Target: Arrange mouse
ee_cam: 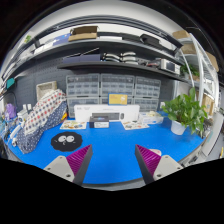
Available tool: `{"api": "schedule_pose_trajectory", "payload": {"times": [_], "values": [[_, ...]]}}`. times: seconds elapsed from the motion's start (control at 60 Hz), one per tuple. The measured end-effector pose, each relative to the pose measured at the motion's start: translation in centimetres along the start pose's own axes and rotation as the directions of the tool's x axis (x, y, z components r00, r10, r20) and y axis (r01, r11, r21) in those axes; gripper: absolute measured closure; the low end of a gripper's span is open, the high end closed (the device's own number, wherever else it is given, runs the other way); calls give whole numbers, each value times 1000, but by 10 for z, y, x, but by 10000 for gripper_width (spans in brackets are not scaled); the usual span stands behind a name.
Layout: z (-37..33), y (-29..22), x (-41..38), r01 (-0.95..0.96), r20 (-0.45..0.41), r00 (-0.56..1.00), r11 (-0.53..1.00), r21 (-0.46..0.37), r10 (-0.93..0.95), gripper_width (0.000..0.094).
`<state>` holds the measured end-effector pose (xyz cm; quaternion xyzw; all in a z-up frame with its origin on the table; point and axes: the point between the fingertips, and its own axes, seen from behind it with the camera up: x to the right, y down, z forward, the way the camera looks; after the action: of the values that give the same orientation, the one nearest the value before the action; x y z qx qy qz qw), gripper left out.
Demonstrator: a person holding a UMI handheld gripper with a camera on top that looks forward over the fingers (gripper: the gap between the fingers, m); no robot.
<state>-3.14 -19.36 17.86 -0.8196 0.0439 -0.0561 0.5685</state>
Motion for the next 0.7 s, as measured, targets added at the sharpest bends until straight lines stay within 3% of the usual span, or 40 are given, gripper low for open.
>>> {"api": "schedule_pose_trajectory", "payload": {"times": [0.25,0.7], "values": [[24,39,17,33,96,995,999,31,-36,69],[105,132,163,123,134,985,983,-135,-105,82]]}}
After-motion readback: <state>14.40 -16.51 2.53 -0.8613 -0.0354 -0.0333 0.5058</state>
